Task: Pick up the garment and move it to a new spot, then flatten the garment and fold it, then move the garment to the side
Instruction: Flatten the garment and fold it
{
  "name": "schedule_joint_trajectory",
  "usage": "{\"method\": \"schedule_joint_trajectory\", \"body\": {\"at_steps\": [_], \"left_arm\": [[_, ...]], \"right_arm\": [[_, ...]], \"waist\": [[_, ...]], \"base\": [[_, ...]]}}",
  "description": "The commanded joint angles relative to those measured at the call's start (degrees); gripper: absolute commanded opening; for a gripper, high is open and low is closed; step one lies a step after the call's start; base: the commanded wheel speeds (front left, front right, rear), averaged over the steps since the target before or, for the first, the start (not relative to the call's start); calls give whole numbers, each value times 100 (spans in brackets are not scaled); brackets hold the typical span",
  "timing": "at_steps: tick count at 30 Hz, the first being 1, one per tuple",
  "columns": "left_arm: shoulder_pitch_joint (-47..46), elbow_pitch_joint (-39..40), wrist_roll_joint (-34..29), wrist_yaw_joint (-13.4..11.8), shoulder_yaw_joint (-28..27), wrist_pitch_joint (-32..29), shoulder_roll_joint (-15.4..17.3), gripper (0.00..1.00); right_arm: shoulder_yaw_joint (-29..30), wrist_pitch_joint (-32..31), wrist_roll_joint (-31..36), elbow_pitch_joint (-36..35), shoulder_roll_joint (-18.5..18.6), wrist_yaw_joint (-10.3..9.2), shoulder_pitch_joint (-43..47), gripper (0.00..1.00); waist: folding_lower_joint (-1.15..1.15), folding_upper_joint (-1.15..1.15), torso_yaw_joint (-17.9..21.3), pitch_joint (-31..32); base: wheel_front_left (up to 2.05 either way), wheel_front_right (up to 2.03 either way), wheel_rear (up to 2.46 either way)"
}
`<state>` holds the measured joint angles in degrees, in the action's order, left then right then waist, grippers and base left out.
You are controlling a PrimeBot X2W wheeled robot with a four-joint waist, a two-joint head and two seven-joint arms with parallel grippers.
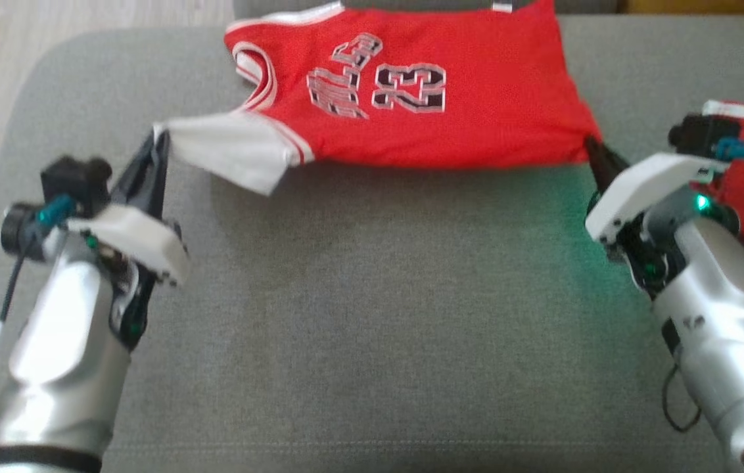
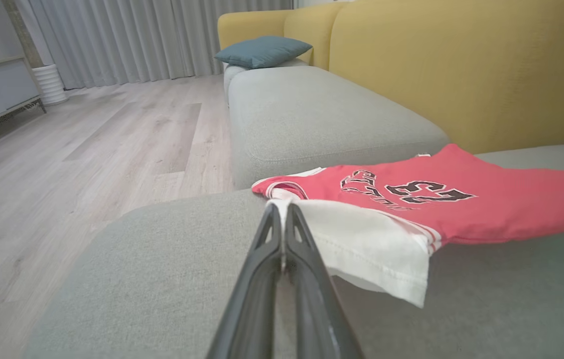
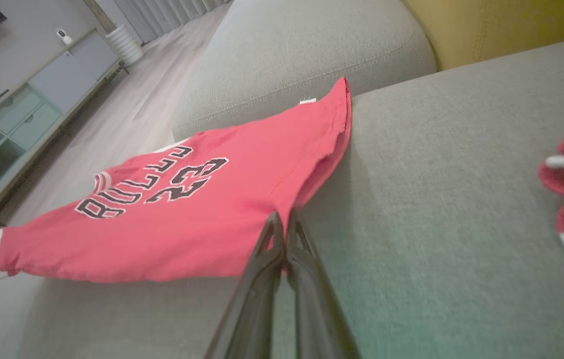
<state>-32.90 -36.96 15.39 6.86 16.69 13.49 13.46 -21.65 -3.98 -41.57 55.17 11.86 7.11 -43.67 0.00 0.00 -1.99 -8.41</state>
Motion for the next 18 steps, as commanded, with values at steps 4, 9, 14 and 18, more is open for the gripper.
{"method": "schedule_joint_trajectory", "body": {"at_steps": [4,9,14,18], "left_arm": [[279,588,155,29,-20,-232,402,0],[885,1203,382,49,167,-604,630,0],[1495,1895,645,57,364,-1008,916,0],[1960,2442,873,60,511,-1346,1164,0]], "right_arm": [[-299,-265,-192,-414,265,37,251,0],[-564,-629,-295,-704,578,37,659,0],[-716,-1012,-422,-1026,864,37,1089,0],[-799,-1360,-494,-1327,1080,37,1442,0]], "waist": [[0,0,16,294],[0,0,12,519],[0,0,12,729],[0,0,26,890]], "base": [[0,0,0],[0,0,0],[0,0,0],[0,0,0]]}}
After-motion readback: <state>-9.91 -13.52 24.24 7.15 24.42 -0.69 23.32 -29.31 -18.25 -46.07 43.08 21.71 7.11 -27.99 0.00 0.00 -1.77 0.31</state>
